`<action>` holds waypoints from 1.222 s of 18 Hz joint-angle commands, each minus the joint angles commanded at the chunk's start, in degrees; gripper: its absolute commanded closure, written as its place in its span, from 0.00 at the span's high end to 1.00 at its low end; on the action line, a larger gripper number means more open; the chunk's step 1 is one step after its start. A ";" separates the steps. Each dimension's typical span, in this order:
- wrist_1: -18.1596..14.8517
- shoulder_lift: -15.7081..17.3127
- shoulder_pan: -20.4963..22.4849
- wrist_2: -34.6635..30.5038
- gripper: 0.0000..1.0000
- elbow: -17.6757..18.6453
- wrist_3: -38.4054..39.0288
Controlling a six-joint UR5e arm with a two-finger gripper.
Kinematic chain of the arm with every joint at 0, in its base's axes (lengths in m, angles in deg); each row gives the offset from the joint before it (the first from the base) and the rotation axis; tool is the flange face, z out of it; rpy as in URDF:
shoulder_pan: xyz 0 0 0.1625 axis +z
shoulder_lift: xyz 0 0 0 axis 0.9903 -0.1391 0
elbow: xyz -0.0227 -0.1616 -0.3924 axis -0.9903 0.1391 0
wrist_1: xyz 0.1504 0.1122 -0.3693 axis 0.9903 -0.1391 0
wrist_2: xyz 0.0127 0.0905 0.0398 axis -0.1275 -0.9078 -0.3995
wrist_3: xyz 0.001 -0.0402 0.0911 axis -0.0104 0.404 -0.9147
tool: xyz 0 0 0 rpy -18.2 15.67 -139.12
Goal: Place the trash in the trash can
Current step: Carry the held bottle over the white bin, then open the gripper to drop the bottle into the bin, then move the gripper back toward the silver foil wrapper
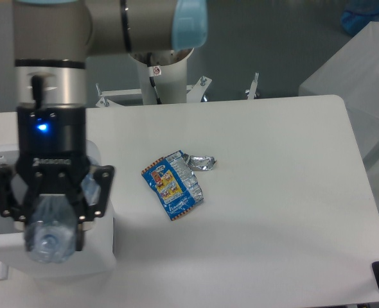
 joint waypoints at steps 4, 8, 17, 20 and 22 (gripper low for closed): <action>0.00 -0.26 -0.79 -0.09 0.63 0.62 0.01; 0.00 -1.67 -1.49 -0.17 0.65 1.15 0.01; 0.00 -1.23 -2.29 -0.18 0.72 3.52 -0.17; -0.09 -0.53 -2.29 -0.18 0.72 3.61 -0.08; 0.00 0.35 -2.29 -0.18 0.72 4.83 -0.34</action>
